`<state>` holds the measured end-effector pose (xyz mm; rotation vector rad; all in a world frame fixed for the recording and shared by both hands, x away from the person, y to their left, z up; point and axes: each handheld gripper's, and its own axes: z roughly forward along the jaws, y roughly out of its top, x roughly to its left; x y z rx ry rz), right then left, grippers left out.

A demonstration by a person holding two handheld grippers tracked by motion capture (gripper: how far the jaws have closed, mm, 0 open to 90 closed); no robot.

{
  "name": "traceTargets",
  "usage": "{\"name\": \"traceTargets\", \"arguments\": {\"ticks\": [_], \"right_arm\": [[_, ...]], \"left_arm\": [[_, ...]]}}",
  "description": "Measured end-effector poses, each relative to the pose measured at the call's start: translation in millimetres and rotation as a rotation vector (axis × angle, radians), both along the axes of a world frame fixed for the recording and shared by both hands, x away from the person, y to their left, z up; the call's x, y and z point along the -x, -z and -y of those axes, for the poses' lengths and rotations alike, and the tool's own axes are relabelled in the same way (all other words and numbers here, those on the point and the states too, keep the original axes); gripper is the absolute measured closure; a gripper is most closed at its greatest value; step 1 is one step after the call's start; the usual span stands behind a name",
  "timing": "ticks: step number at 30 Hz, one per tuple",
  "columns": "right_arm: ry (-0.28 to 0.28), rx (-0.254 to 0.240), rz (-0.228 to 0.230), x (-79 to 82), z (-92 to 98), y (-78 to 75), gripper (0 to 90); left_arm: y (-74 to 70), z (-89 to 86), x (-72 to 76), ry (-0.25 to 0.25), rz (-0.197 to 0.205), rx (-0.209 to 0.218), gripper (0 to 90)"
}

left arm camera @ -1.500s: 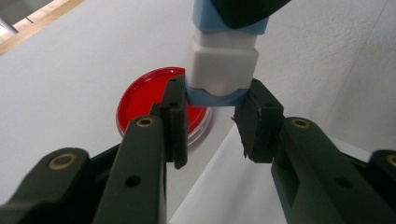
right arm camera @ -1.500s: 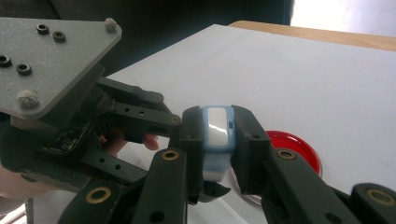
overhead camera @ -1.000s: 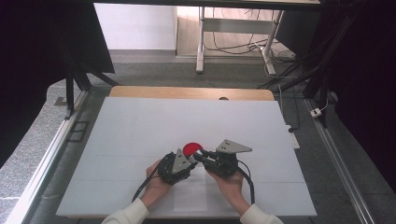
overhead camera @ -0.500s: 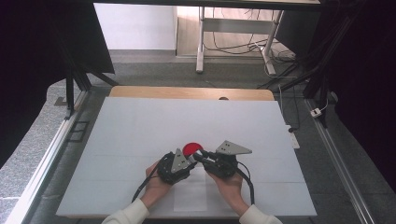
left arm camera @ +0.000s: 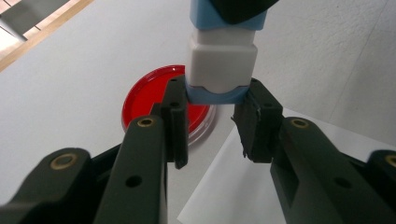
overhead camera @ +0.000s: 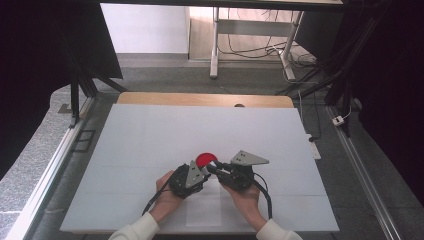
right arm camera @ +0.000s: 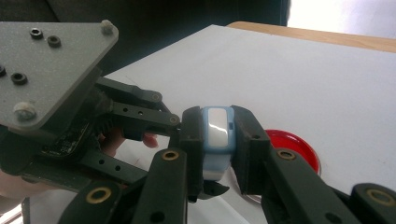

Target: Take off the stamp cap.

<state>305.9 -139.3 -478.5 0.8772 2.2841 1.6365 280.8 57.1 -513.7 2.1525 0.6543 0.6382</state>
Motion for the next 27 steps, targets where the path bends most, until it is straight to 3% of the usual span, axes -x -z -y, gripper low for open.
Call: {"name": "traceTargets", "arguments": {"ticks": [6, 14, 17, 20, 27], "right_arm": [[0.007, -0.009, 0.005, 1.3, 0.5, -0.7, 75.1], [0.008, -0.008, 0.011, 2.3, 0.8, -1.2, 75.0], [0.003, -0.009, 0.005, 1.5, 1.3, -1.5, 75.0], [-0.001, -0.013, 0.005, 1.5, 1.6, -2.2, 75.0], [-0.003, -0.008, 0.005, 1.2, 1.3, -2.2, 75.1]], "left_arm": [[-0.4, -2.4, -1.3, -0.001, -0.031, 0.044, 66.4], [-0.7, -2.8, -0.9, 0.003, -0.037, 0.050, 66.4], [-0.9, -2.3, -0.1, 0.007, -0.020, 0.037, 66.5], [-3.1, -0.9, 2.2, 0.008, 0.009, -0.005, 66.6], [-2.6, -0.3, 2.2, 0.008, 0.020, -0.024, 66.7]]}}
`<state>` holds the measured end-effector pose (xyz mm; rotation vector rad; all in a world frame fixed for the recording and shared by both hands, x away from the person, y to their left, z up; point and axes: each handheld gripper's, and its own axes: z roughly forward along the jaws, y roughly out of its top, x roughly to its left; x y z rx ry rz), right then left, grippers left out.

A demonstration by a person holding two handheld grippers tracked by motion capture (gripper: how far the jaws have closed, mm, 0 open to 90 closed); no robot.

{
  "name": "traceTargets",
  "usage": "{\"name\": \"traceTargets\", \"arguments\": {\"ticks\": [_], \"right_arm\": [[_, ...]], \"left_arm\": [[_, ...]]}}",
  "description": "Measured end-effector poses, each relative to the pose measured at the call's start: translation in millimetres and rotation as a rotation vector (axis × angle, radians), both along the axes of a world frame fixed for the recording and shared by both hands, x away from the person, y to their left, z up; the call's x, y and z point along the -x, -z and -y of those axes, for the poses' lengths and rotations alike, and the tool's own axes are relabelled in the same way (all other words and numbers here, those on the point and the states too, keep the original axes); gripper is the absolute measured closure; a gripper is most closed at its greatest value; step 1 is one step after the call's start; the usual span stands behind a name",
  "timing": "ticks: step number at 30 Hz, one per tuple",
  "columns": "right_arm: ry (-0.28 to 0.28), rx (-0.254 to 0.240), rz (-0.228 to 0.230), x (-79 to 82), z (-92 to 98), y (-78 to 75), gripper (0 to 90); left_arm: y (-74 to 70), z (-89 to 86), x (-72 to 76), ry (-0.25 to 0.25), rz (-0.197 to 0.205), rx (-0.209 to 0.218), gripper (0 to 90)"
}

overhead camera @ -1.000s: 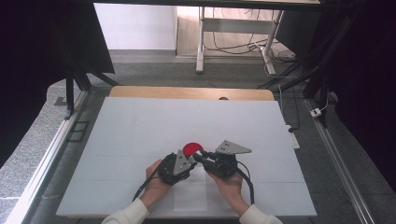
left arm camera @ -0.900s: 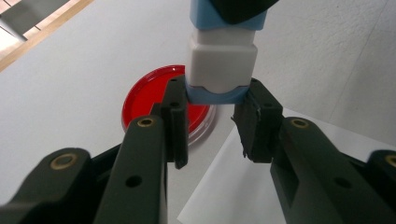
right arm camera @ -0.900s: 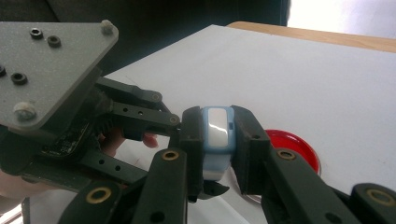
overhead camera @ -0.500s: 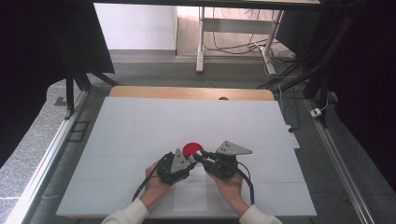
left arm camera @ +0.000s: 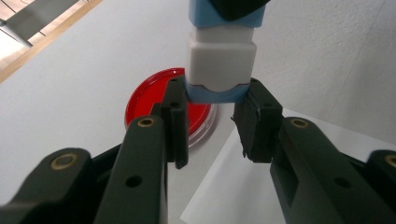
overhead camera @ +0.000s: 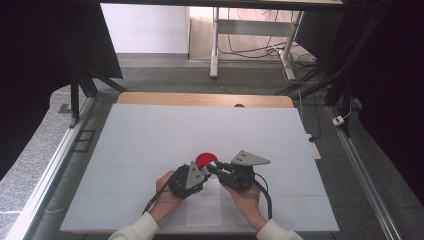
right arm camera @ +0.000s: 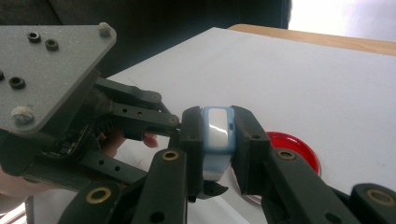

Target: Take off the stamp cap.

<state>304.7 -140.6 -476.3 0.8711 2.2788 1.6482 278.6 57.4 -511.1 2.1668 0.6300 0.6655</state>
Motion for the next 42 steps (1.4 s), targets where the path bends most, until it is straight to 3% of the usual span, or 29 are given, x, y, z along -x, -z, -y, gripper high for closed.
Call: {"name": "traceTargets", "arguments": {"ticks": [3, 8, 10, 12, 14, 17, 33, 42], "right_arm": [[0.004, -0.005, 0.006, 0.4, 0.3, -0.4, 75.0], [0.012, -0.007, 0.014, 1.9, 0.1, -0.6, 75.1], [0.010, -0.009, 0.016, 2.3, -0.2, -0.8, 75.1], [0.011, -0.015, 0.029, 3.2, 0.8, -2.1, 75.3], [0.035, -0.003, 0.072, 3.9, 4.7, -7.2, 75.4], [0.051, -0.041, 0.048, -0.3, 13.4, -11.9, 75.4], [0.032, -0.016, 0.013, -3.9, 12.5, -5.5, 75.2], [0.049, -0.033, 0.014, -6.6, 17.7, -7.1, 75.2]], "left_arm": [[0.1, -1.9, -1.4, -0.005, -0.028, 0.051, 66.6], [0.8, -4.8, -3.3, -0.010, -0.058, 0.094, 66.6], [0.7, -4.2, -1.5, -0.010, -0.030, 0.070, 66.6], [3.0, -5.8, -3.7, -0.021, -0.049, 0.059, 66.8], [5.5, -10.5, -6.0, -0.033, -0.048, 0.054, 66.8], [2.4, -11.4, -4.4, -0.026, -0.026, 0.068, 66.8], [2.0, -16.0, -4.2, -0.014, -0.029, 0.083, 66.6], [1.4, -21.8, -4.7, -0.010, -0.037, 0.097, 66.4]]}}
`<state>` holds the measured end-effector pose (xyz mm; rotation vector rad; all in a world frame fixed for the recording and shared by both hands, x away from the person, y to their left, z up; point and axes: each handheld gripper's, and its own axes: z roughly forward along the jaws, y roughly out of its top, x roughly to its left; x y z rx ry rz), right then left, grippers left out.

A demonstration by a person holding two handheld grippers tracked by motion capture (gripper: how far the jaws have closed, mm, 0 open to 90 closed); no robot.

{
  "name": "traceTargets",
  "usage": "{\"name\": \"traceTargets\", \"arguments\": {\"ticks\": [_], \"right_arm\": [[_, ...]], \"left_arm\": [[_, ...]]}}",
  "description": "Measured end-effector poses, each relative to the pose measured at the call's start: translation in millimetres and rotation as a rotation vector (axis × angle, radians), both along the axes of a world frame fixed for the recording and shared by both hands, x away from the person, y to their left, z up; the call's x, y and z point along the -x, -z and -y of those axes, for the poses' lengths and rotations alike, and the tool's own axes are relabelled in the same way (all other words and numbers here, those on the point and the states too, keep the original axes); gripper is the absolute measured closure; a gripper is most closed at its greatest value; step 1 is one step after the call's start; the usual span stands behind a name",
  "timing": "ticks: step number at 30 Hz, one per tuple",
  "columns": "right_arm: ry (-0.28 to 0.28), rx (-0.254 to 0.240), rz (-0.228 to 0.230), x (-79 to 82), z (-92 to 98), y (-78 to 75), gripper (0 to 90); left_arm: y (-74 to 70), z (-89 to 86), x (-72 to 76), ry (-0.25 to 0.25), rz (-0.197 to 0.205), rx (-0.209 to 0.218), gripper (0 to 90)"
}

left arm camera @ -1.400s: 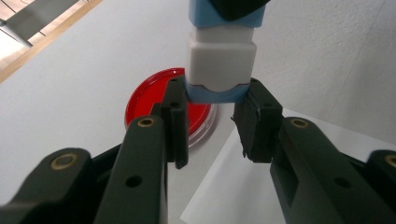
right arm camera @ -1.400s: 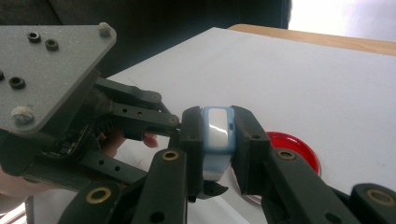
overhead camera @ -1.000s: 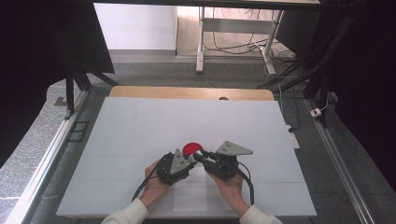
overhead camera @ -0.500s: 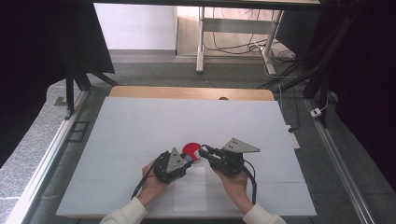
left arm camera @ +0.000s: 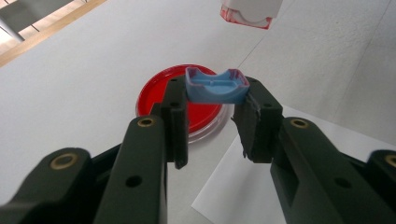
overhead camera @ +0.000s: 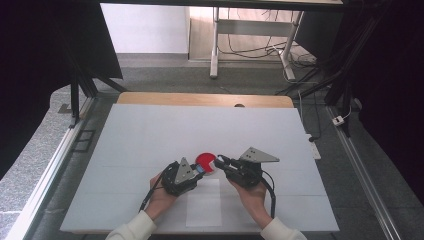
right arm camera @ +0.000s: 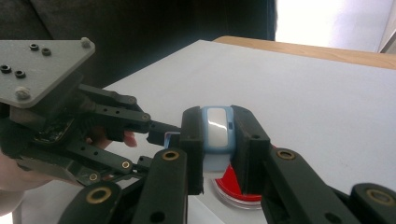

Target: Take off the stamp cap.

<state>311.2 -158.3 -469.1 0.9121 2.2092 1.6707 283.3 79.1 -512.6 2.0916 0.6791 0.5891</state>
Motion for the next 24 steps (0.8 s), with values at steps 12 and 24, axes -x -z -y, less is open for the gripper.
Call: {"name": "traceTargets", "arguments": {"ticks": [12, 24], "right_arm": [[-0.001, 0.003, 0.002, -0.1, 0.3, 0.0, 75.2], [0.004, 0.009, -0.001, -1.5, 0.4, 1.6, 75.1]], "left_arm": [[-1.8, -14.1, 1.9, -0.015, -0.015, 0.008, 66.3], [-5.6, -34.7, 9.1, -0.040, -0.021, 0.018, 66.4]]}}
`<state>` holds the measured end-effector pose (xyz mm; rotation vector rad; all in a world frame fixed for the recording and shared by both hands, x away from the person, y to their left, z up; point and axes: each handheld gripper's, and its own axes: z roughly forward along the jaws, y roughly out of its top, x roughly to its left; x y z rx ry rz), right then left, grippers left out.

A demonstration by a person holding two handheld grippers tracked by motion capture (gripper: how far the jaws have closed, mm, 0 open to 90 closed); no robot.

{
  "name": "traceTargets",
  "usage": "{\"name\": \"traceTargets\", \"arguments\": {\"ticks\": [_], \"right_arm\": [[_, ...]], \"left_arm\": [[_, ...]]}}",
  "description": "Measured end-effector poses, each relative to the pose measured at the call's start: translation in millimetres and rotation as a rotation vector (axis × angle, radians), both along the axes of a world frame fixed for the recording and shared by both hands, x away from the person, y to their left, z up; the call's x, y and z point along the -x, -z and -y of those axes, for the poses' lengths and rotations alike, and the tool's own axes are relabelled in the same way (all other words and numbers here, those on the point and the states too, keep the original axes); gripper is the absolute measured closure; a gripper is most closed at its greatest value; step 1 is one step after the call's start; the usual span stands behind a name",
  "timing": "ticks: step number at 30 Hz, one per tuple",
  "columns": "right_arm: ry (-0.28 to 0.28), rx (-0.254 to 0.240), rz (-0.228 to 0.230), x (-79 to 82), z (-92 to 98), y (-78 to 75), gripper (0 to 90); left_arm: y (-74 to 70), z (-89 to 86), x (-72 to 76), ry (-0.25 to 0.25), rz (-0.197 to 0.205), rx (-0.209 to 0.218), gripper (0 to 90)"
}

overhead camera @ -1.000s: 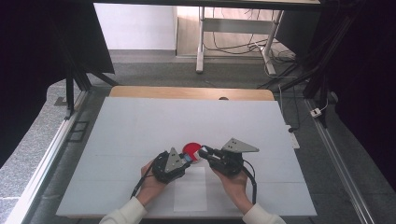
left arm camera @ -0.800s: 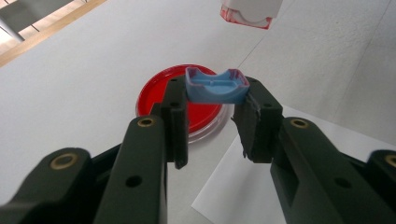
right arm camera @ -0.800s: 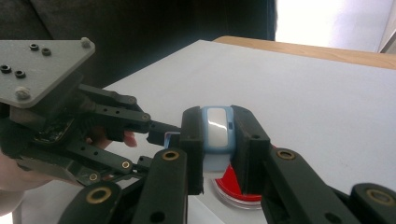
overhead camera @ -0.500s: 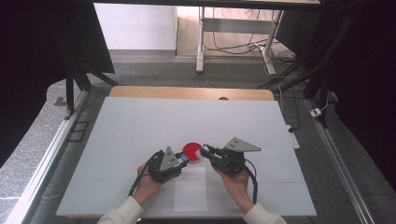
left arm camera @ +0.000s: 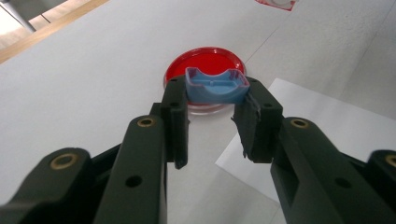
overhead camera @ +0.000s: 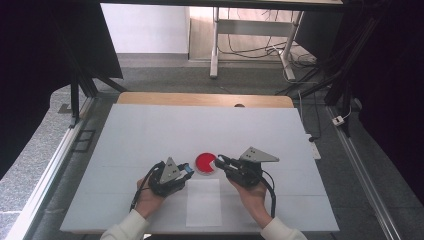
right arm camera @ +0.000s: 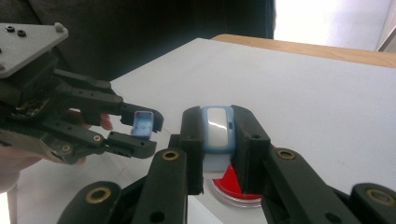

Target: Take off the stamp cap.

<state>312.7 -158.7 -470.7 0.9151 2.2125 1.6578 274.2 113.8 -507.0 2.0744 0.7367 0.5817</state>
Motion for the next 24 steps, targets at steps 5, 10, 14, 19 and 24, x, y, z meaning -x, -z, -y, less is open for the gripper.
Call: {"name": "traceTargets", "arguments": {"ticks": [5, 10, 14, 19, 24], "right_arm": [[0.000, 0.002, 0.000, -0.5, 0.1, 0.6, 75.1], [0.000, 0.003, 0.000, -0.7, 0.8, 0.7, 75.1], [0.001, 0.004, 0.001, -0.9, 1.7, 0.5, 75.1], [0.002, 0.005, -0.001, -1.5, 2.1, 0.7, 75.1], [0.002, 0.003, -0.002, -2.2, 2.6, 0.5, 75.0]], "left_arm": [[-0.8, -7.2, 3.7, -0.012, 0.000, 0.008, 66.3], [-0.7, -16.8, 9.1, -0.029, -0.008, 0.015, 66.3], [0.9, -26.1, 14.6, -0.045, -0.018, 0.016, 66.3], [1.8, -40.9, 23.1, -0.069, -0.027, 0.032, 66.3], [2.1, -58.1, 33.0, -0.096, -0.028, 0.051, 66.3]]}}
